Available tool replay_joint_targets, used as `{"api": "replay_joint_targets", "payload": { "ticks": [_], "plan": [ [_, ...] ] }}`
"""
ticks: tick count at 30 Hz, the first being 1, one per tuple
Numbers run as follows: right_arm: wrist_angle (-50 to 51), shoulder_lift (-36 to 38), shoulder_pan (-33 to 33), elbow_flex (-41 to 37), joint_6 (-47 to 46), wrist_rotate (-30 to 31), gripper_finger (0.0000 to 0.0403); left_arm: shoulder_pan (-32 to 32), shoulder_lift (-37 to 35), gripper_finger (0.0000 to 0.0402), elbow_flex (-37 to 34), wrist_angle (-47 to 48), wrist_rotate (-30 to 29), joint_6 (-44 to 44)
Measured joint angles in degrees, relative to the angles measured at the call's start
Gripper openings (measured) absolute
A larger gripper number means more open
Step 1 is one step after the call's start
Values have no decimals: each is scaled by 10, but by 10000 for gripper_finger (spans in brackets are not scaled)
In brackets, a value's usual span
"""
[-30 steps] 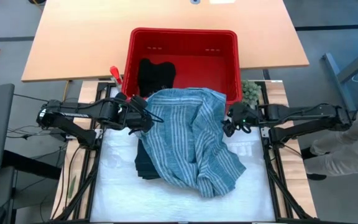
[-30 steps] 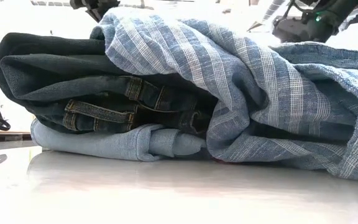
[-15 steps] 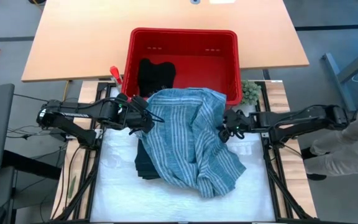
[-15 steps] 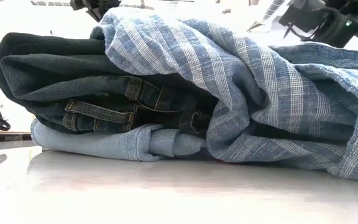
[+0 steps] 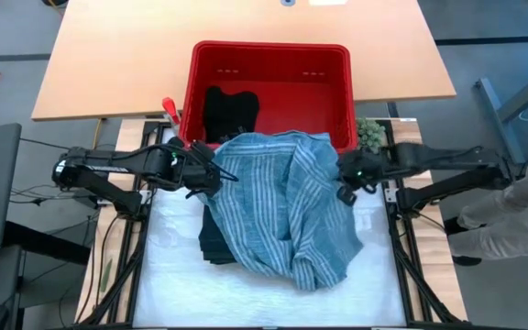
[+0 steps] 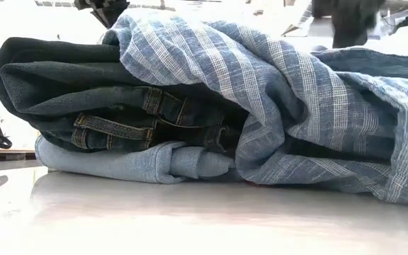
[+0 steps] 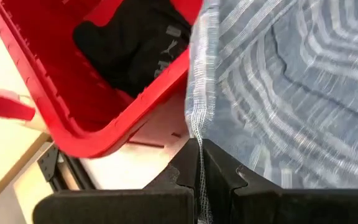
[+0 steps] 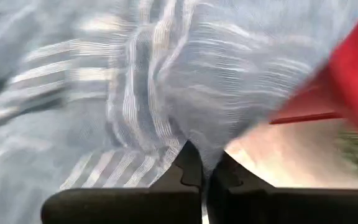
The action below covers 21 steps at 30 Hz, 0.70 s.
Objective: Fold Laundry from Bin
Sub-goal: Fold the blue and white patterned shirt
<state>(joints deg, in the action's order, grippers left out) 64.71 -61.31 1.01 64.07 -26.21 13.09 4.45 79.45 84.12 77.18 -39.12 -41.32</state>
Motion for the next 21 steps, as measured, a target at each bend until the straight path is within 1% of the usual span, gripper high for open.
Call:
{"api": "replay_joint_targets", "payload": {
  "ticks": [3,6,7,8,9,10,12,14,17,21],
  "plan": [
    [125,-48,-10,139,26,-27,21,0,-8,0,0,21,16,-1],
    [238,-111,-10,272,50,-54,21,0,-15,0,0,49,30,-4],
    [255,-136,-10,316,60,-61,21,0,-16,0,0,58,30,-9],
    [251,-153,-10,350,75,-70,21,1,-18,0,0,69,29,-16],
    [246,-160,-10,377,92,-94,21,1,-23,0,0,82,25,-34],
    [249,-173,-10,409,107,-123,21,2,-27,0,0,94,16,-61],
    [252,-204,-13,473,122,-145,21,10,-38,0,0,119,-14,-120],
    [249,-215,-17,505,132,-152,21,22,-50,2,1,128,-18,-140],
    [251,-236,-27,541,154,-159,21,32,-63,20,1,119,46,-98],
    [253,-244,-33,544,160,-163,21,45,-63,73,1,83,110,-57]
  ]
}}
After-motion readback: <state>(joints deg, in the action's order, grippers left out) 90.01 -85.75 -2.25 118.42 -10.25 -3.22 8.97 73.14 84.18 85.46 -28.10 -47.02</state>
